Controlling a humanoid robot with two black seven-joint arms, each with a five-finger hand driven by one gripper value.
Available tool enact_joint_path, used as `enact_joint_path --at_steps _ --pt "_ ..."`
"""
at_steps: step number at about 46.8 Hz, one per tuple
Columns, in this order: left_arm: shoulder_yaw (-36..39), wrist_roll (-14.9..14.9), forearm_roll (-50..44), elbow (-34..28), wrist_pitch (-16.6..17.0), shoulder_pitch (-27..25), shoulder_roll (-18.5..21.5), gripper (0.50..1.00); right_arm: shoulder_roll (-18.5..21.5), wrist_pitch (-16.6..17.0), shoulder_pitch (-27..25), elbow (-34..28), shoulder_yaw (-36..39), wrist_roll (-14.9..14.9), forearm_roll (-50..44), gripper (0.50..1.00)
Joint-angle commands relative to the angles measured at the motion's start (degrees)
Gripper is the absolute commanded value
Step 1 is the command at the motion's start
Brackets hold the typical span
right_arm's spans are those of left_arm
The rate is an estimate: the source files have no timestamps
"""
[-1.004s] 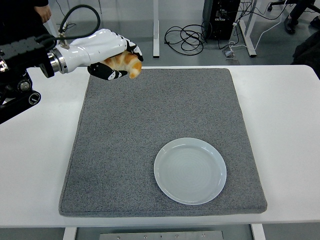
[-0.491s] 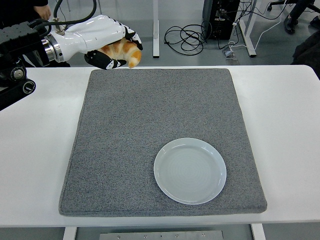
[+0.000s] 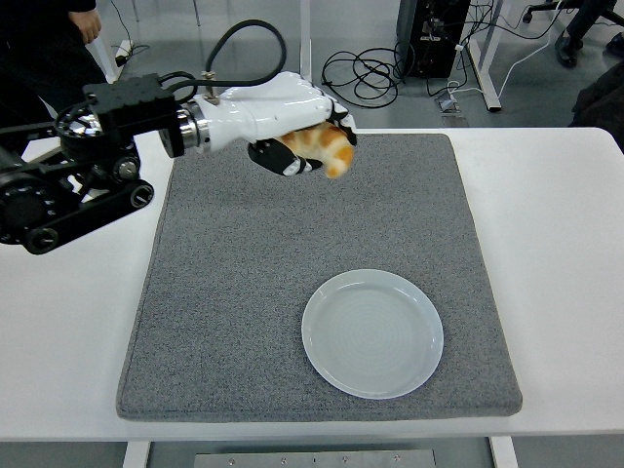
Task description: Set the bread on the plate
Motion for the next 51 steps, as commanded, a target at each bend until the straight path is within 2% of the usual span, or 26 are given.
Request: enact_joint_path --at_steps 1,6,16,23,35,41,51 --pt "0.15 -0.16 0.00 0.82 0.00 -0.33 -3.04 0.500 0.00 0.00 0.01 0.00 0.00 -0.08 0.00 1.000" --pt "2.52 -0.16 -0.09 1.61 -0.27 -0.95 -6.03 0.500 0.00 0.00 0.01 0.00 0.00 -0.08 0.00 1.000" --pt "3.93 -0.34 -0.18 3.72 -0.35 -1.48 -14.64 0.500 0.00 0.00 0.01 0.00 0.00 0.01 0.00 1.000" --pt "6.04 -0.34 -0.18 4.78 -0.35 -1.48 -18.07 0.500 0.00 0.00 0.01 0.00 0.00 0.01 0.00 1.000" --pt "7.53 -0.51 -0.09 4.69 -0.35 -0.77 -20.10 0.500 0.00 0.00 0.01 0.00 0.00 0.01 0.00 1.000" --pt "10.96 -1.65 -0.09 4.69 -0.35 -0.51 -19.83 0.500 0.00 0.00 0.01 0.00 0.00 0.01 0.00 1.000" --pt "14.30 -1.74 -0.09 4.78 -0.18 -0.33 -19.48 0.500 0.00 0.00 0.01 0.00 0.00 -0.08 0.00 1.000"
